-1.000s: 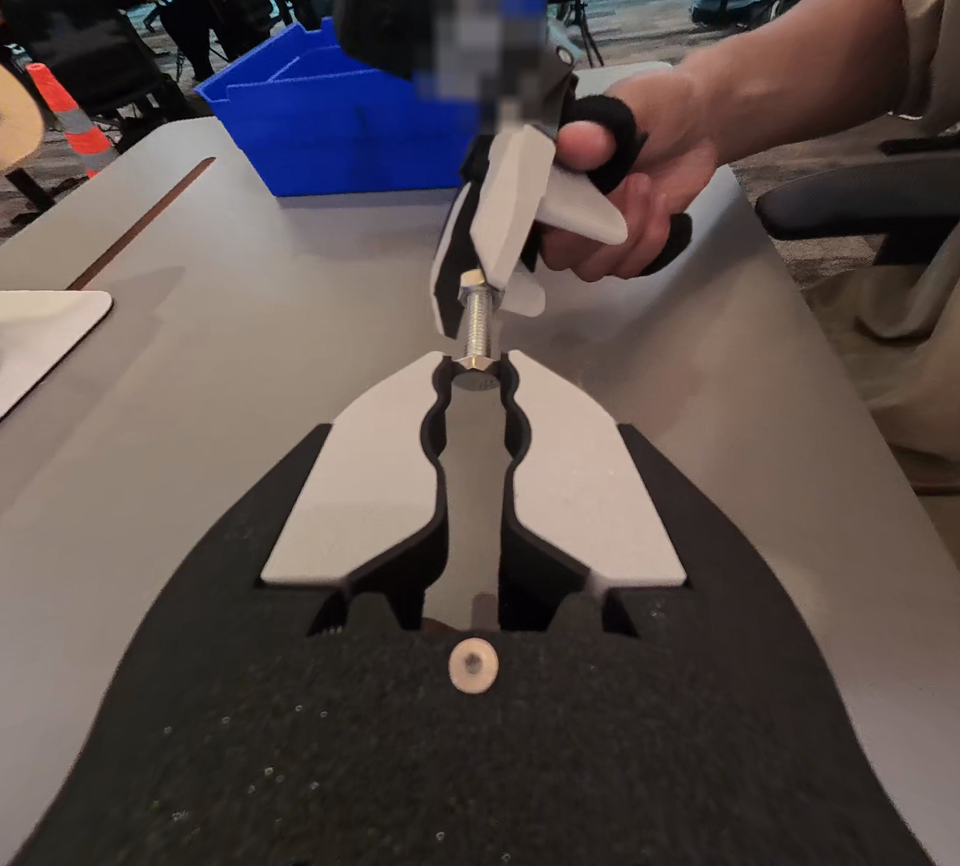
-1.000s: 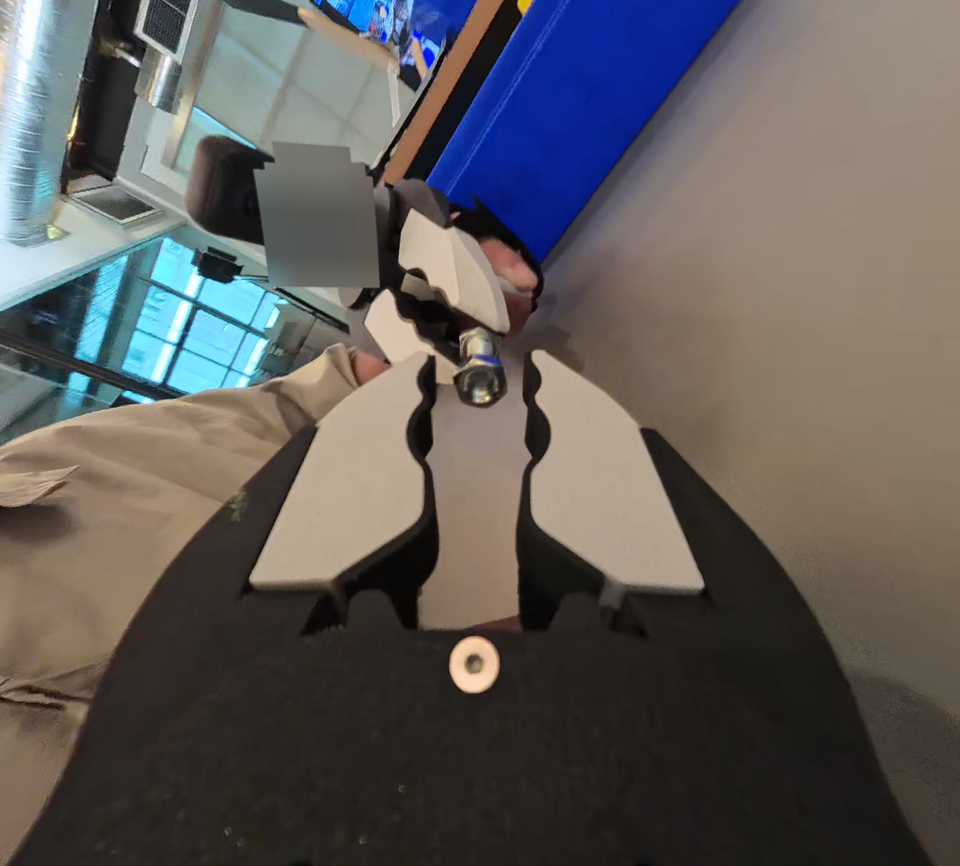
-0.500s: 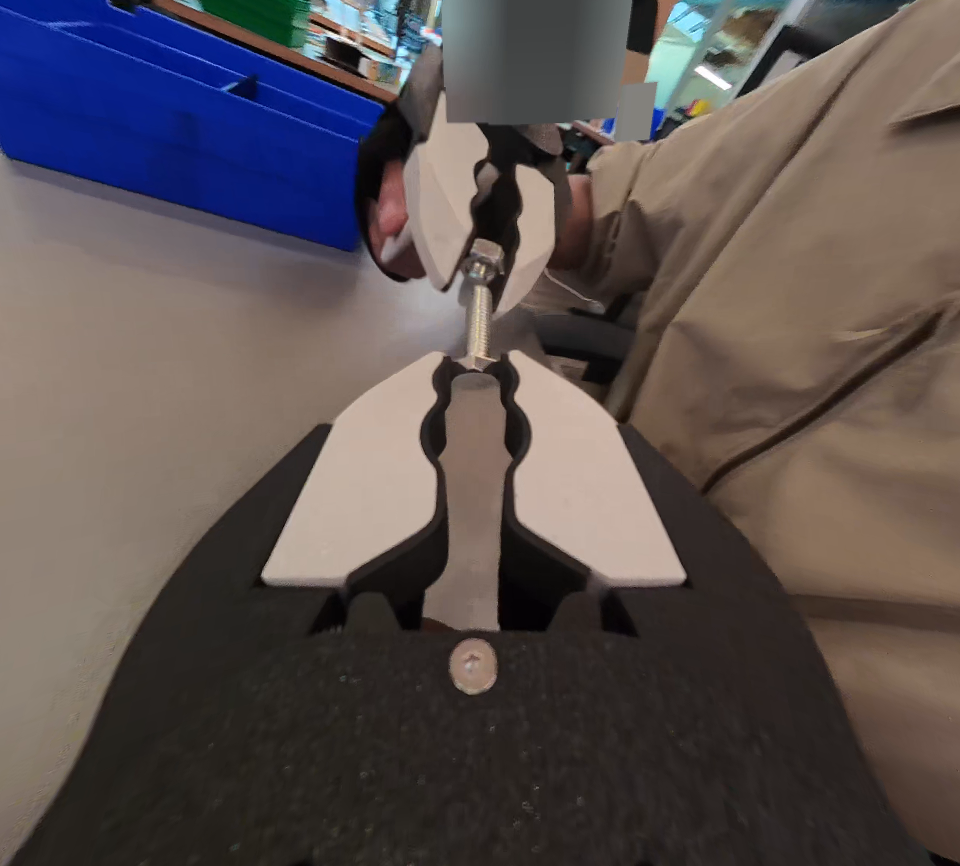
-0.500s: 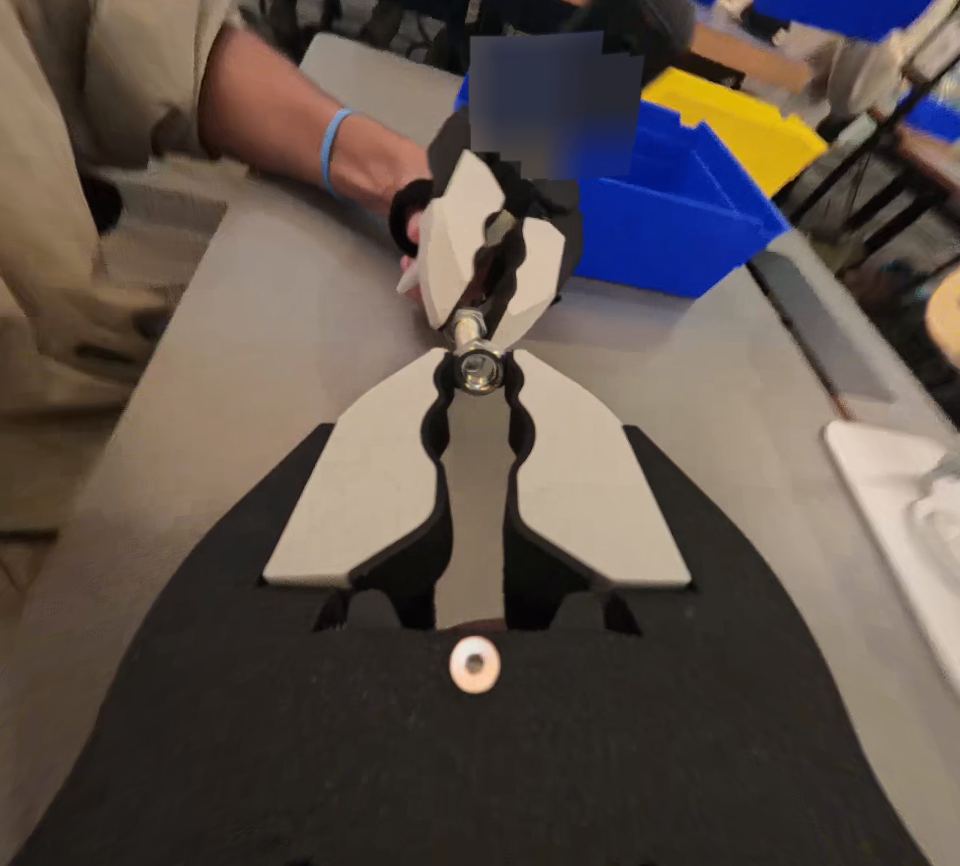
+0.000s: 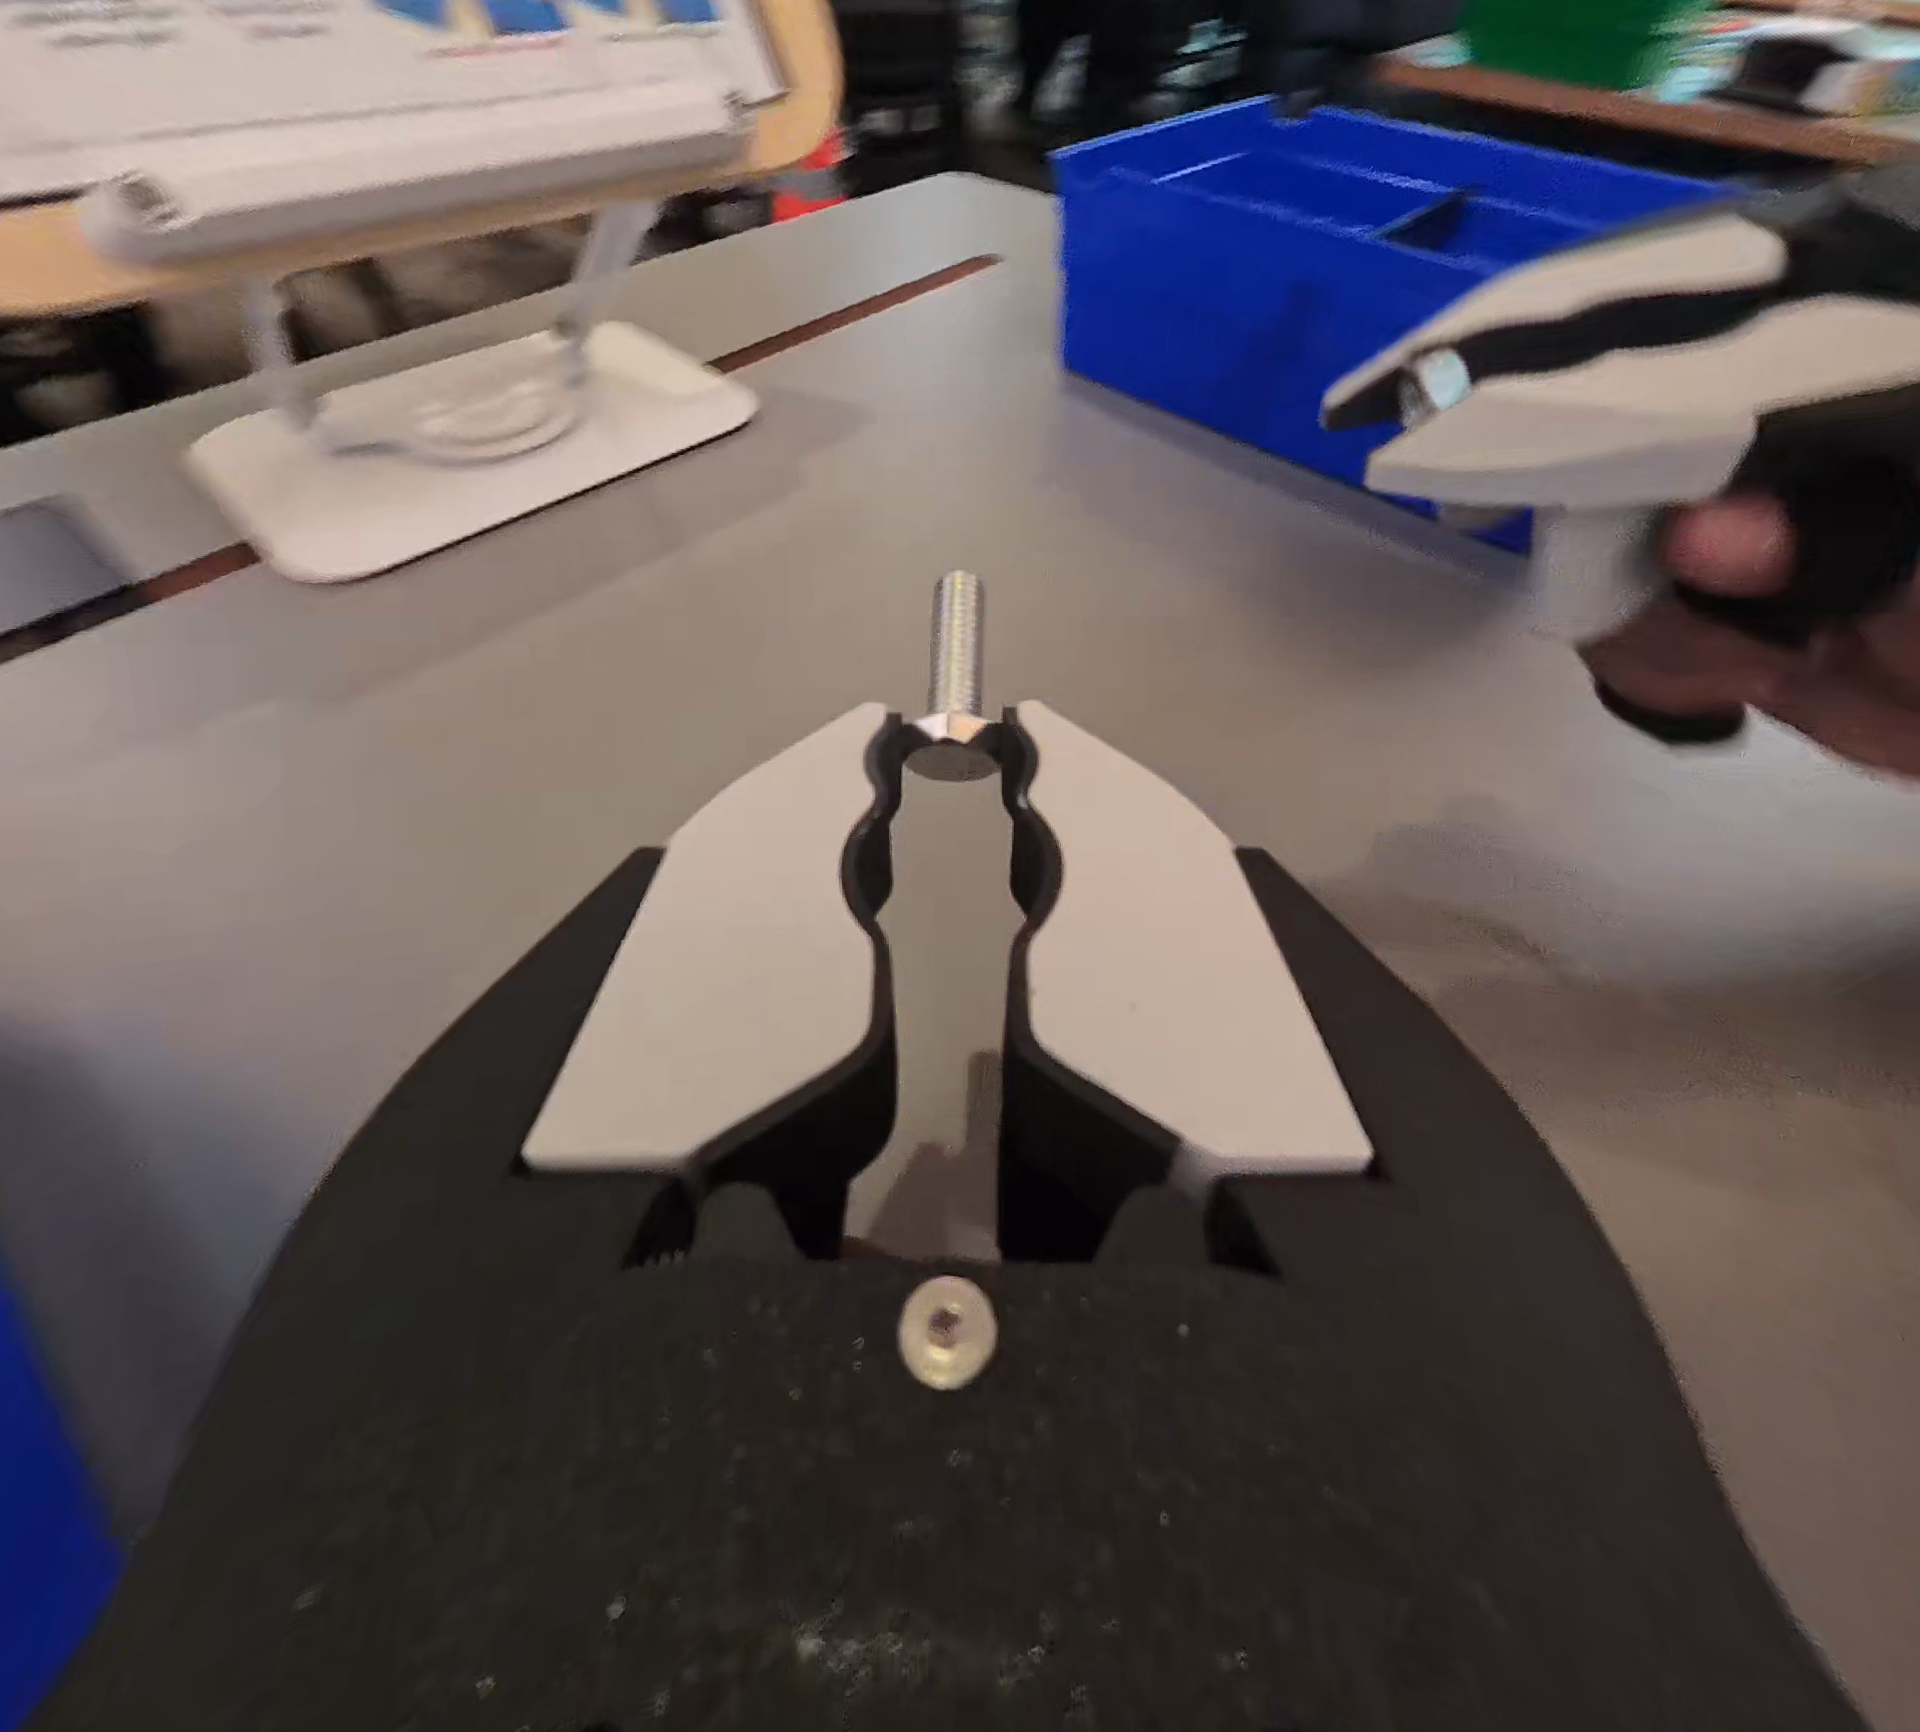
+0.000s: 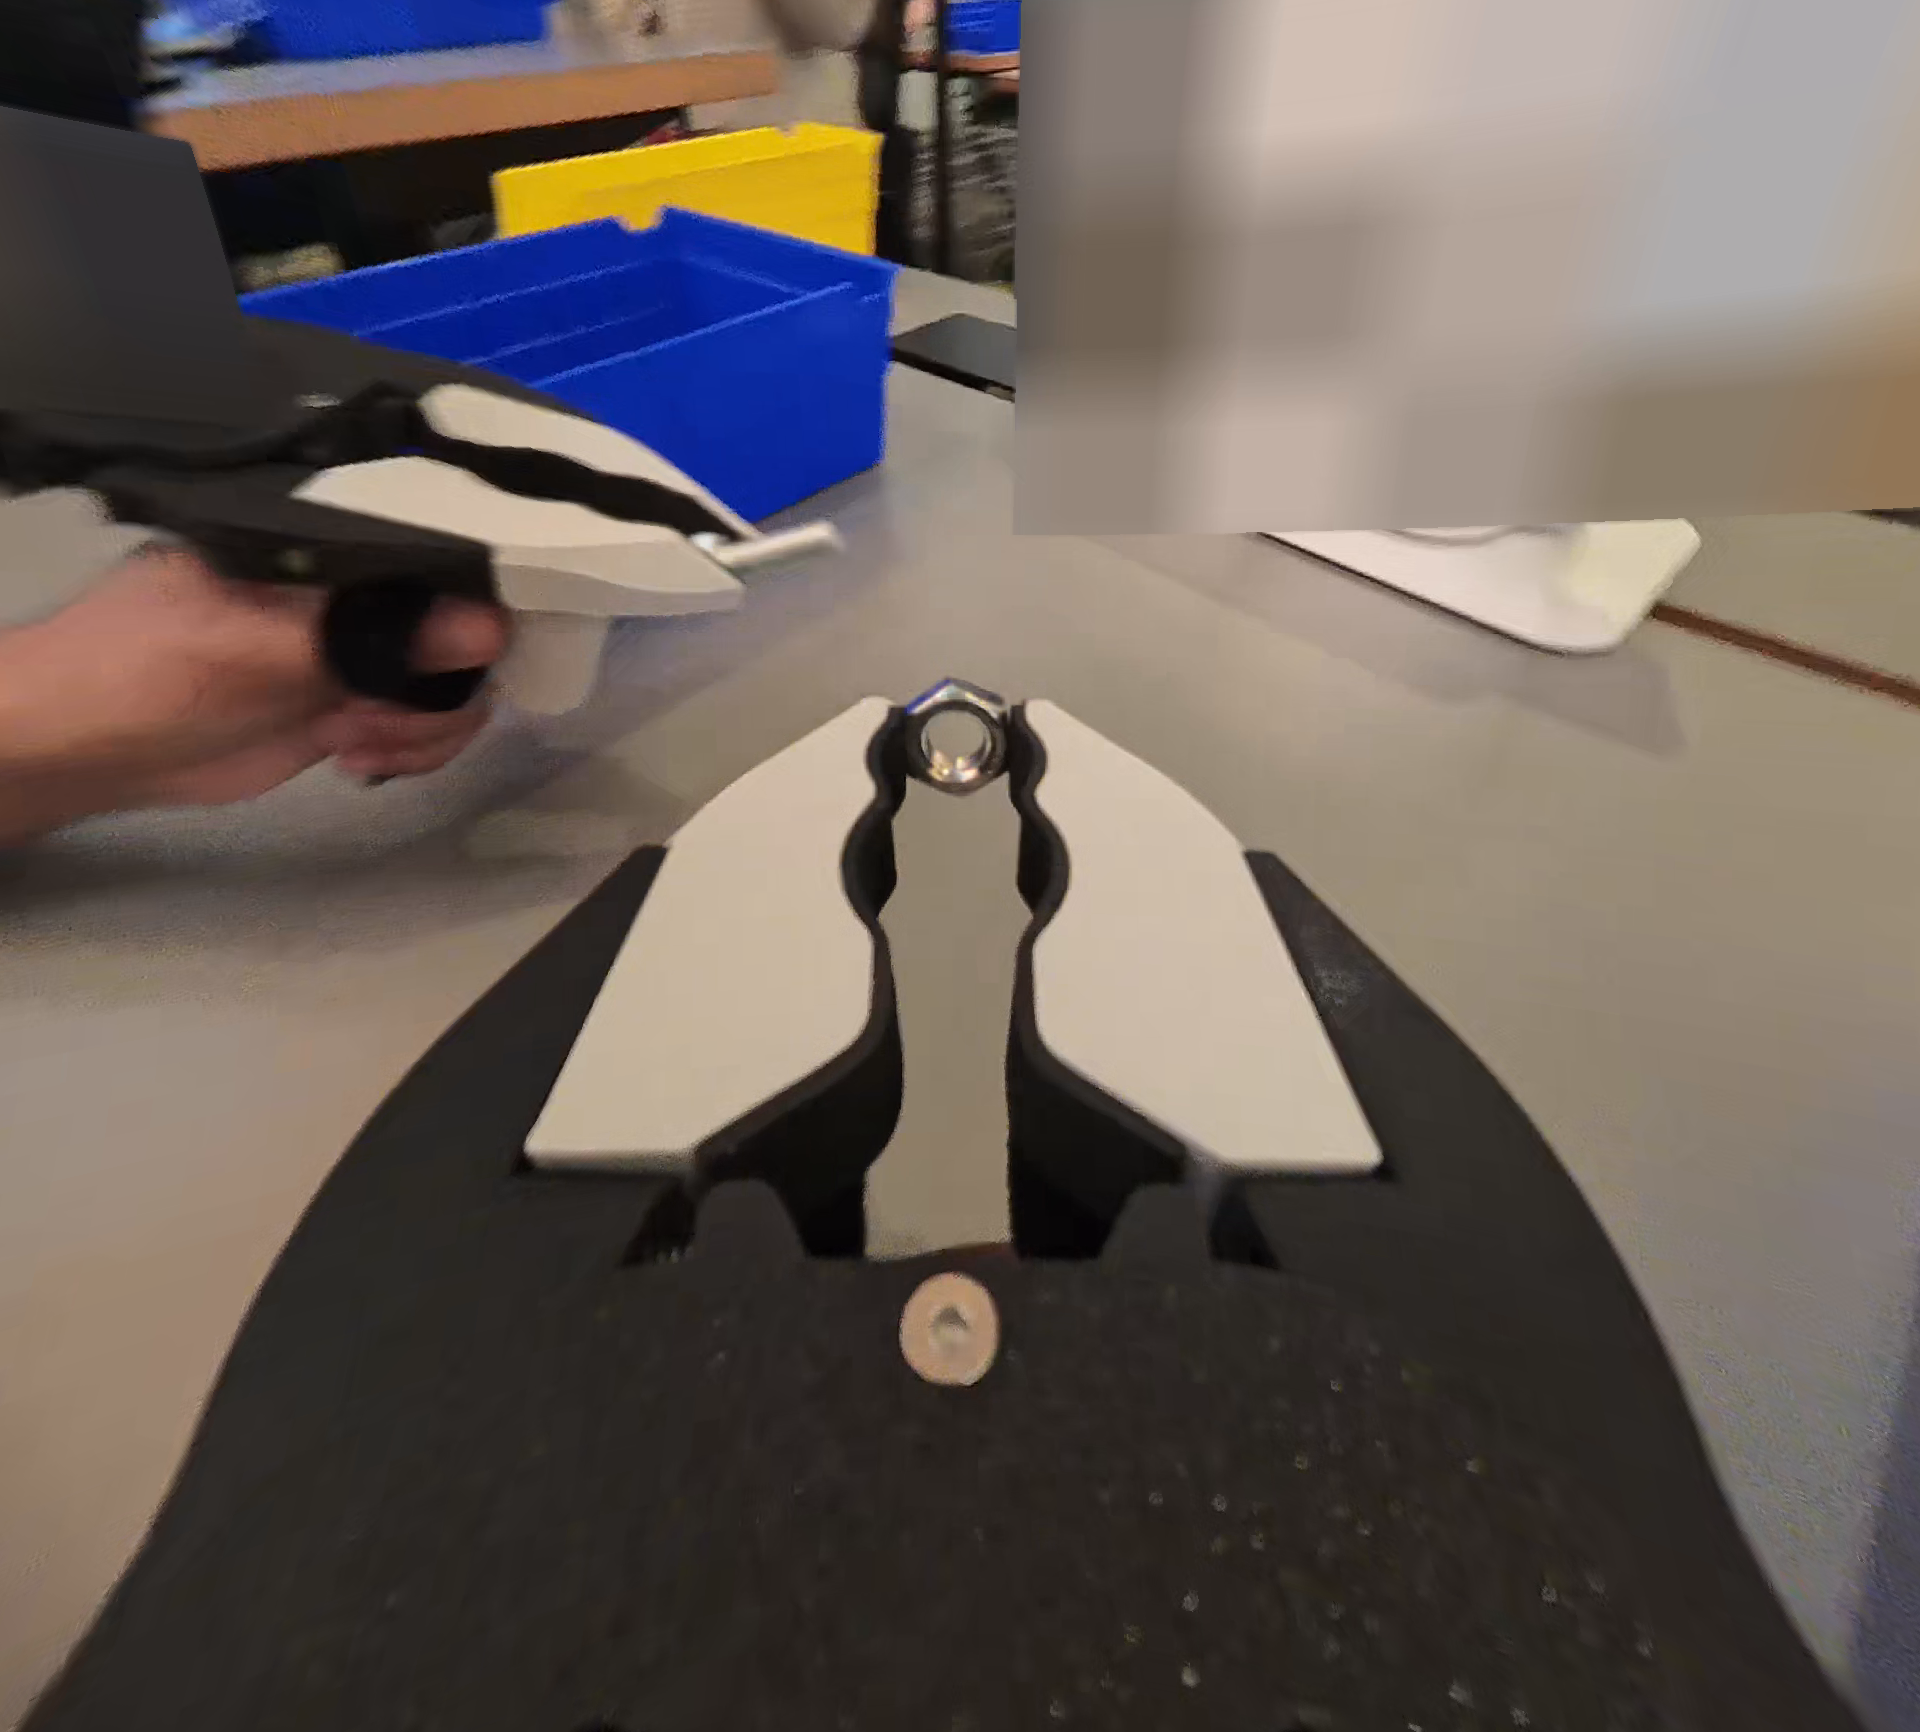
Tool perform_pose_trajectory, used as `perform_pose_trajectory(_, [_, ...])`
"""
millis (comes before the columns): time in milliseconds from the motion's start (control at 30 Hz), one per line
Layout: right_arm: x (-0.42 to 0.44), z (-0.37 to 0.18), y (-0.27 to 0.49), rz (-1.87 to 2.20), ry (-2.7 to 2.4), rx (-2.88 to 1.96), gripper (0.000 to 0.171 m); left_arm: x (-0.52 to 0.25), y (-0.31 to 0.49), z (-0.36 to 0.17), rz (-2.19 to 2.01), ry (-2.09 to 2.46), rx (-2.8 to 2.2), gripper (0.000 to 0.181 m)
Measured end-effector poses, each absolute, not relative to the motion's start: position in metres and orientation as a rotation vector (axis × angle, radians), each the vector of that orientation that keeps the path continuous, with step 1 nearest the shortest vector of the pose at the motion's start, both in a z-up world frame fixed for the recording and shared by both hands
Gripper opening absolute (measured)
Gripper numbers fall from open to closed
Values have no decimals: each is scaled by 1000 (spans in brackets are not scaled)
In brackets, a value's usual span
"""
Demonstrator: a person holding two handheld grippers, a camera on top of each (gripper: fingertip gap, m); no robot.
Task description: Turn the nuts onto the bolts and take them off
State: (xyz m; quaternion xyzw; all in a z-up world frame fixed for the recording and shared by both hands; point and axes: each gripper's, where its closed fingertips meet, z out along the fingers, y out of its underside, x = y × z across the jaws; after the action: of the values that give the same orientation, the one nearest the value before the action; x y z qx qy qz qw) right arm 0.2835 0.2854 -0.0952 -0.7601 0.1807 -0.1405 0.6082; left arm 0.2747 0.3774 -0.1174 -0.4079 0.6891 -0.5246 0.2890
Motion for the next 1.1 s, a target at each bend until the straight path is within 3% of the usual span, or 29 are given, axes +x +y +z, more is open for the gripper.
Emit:
perform_pose_trajectory(267, [294,-128,263,-585,651,-1665,19,227,418,-132,-1306,1411,-1461,17])
perform_pose_trajectory(900, [288,-127,263,-575,581,-1674,19,227,401,-126,-1281,1455,-1289,17])
perform_pose_trajectory(1000, [293,-103,250,-605,556,-1652,19,227,398,-126,-1297,1476,-1281,17])
perform_pose_trajectory(1100, [326,-38,184,-875,534,-1688,19,227,394,-127,-1299,1497,-1260,17])
